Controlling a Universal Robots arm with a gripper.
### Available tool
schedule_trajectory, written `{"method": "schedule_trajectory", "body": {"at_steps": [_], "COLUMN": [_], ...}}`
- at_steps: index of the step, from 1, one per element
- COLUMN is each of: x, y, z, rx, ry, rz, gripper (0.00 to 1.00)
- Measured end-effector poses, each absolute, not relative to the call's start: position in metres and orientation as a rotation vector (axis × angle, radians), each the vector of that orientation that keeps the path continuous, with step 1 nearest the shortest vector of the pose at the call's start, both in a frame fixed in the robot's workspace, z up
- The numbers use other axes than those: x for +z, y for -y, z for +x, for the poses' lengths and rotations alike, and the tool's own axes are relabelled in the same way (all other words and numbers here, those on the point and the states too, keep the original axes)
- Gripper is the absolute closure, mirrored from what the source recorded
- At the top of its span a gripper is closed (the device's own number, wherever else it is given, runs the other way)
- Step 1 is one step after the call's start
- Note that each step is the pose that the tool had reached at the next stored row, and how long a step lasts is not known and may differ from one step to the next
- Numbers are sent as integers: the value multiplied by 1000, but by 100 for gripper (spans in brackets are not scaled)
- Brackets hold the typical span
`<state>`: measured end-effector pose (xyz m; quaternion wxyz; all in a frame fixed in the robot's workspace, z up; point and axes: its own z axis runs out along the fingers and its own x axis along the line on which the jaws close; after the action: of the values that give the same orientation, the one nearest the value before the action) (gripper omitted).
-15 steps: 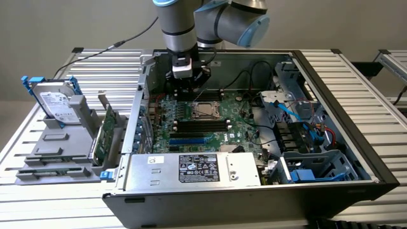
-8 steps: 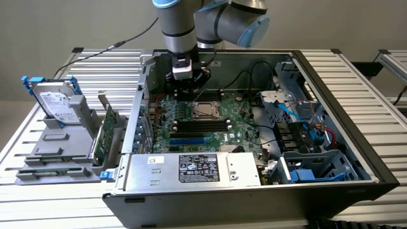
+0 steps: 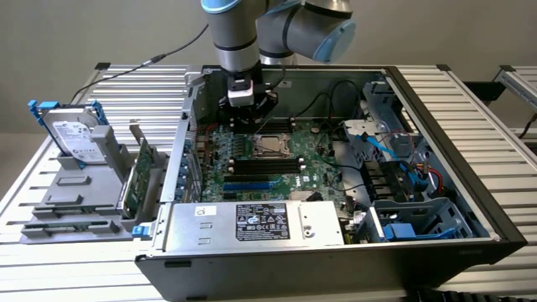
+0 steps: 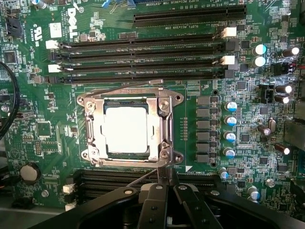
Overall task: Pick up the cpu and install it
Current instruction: 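Install the first cpu locking lever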
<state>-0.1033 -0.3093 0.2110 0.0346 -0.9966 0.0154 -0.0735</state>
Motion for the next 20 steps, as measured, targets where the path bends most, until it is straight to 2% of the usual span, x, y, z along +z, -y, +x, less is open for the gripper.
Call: {"method": "schedule_trajectory", "body": {"at_steps": [20], "x": [208], "y": [309], "z": [-94], "rx": [-224], "ry": [-40], "rz": [-3064], "gripper": [89]}}
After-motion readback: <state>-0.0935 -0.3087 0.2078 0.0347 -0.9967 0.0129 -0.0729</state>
